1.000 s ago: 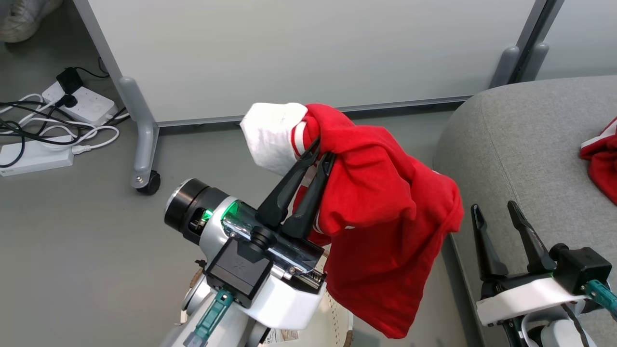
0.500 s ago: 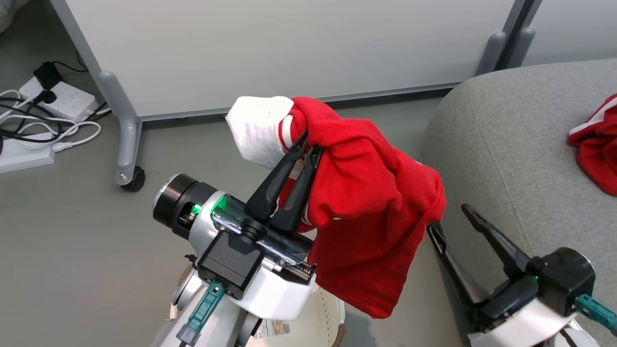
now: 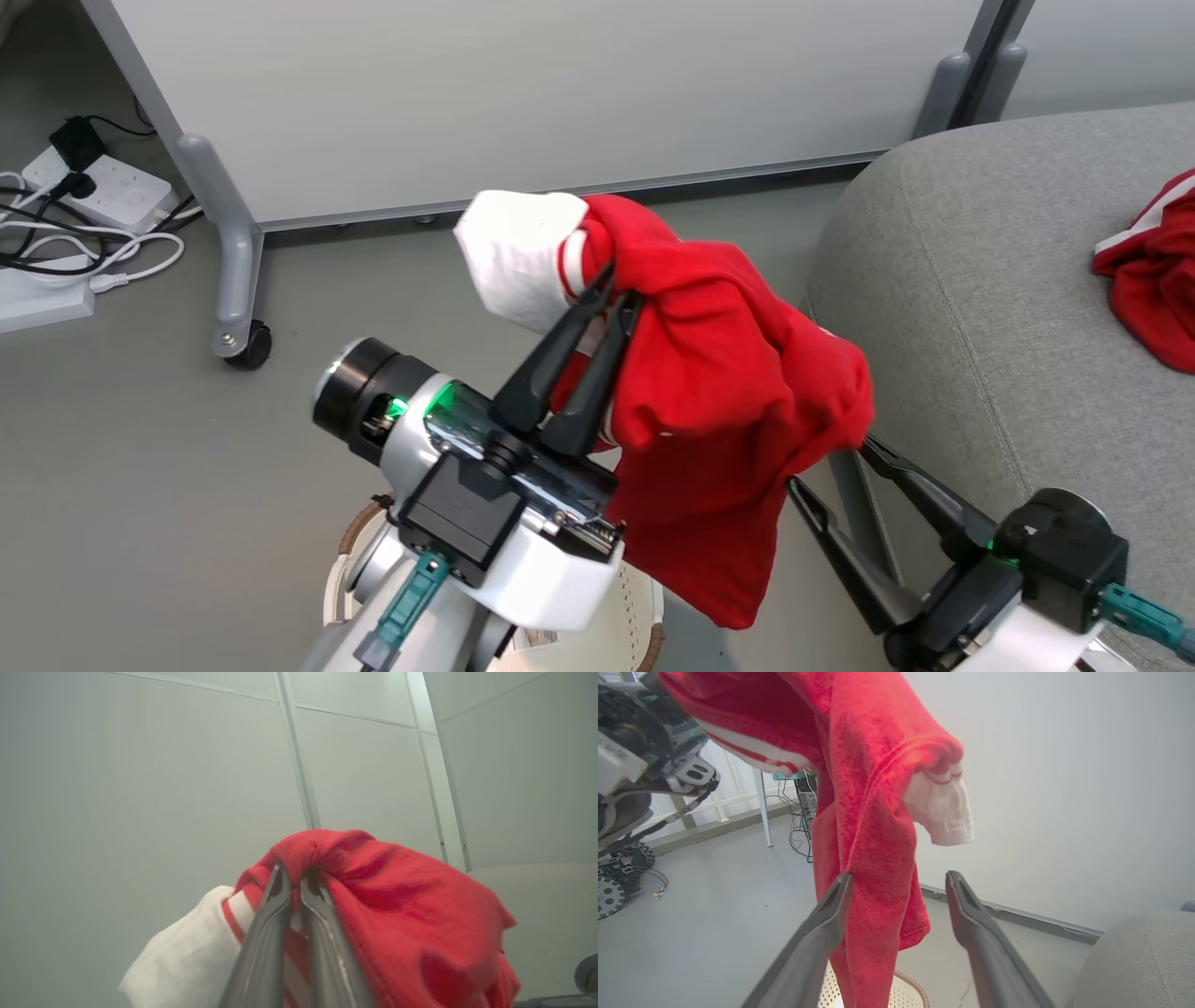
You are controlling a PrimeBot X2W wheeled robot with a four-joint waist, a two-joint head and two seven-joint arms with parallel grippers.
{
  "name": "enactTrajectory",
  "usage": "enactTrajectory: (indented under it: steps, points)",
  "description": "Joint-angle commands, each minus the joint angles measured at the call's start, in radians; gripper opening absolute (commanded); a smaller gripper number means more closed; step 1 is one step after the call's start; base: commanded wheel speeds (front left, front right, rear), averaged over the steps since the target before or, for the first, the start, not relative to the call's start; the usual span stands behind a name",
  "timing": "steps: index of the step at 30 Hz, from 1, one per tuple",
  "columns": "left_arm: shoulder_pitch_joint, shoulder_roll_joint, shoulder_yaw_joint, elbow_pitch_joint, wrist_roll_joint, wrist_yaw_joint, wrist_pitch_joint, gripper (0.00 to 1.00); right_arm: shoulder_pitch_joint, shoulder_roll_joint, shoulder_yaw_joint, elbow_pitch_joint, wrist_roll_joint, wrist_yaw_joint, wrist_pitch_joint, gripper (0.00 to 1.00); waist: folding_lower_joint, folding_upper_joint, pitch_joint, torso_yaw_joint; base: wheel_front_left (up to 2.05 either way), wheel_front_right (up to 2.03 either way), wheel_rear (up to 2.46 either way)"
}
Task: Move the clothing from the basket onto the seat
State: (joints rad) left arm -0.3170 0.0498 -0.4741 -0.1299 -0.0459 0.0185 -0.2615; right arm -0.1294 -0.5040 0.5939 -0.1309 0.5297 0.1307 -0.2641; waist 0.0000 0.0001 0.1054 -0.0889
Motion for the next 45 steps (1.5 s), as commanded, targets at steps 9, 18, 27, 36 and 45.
enactTrajectory:
  steps: [9, 18, 27, 36, 45]
  points:
    - [-0.021, 0.001, -0.087, -0.001, -0.029, -0.017, -0.004, 0.00, -0.117, 0.035, 0.100, 0.066, 0.002, 0.000, 0.000, 1.00, 0.0000, -0.0001, -0.006, 0.031, 0.00, 0.00, 0.00]
    - [-0.018, 0.001, -0.172, 0.028, -0.052, -0.046, -0.004, 0.00, -0.183, 0.131, 0.131, 0.183, -0.016, 0.000, 0.000, 1.00, 0.0000, -0.0001, -0.028, 0.069, 0.00, 0.00, 0.00]
    - [-0.001, 0.002, -0.175, 0.046, -0.057, -0.033, -0.004, 0.00, -0.167, 0.173, 0.108, 0.221, 0.006, 0.000, 0.000, 0.00, 0.0000, -0.0001, -0.043, 0.081, 0.00, 0.00, 0.00]
    - [0.030, 0.002, -0.147, 0.077, -0.035, -0.043, -0.004, 0.00, -0.141, 0.199, 0.032, 0.214, 0.009, 0.000, 0.000, 0.00, 0.0000, -0.0001, -0.044, 0.076, 0.00, 0.00, 0.00]
    - [0.059, 0.002, -0.107, 0.161, -0.002, -0.068, -0.004, 0.00, -0.116, 0.234, -0.037, 0.206, -0.002, 0.000, 0.000, 0.00, 0.0000, -0.0001, -0.040, 0.073, 0.00, 0.00, 0.00]
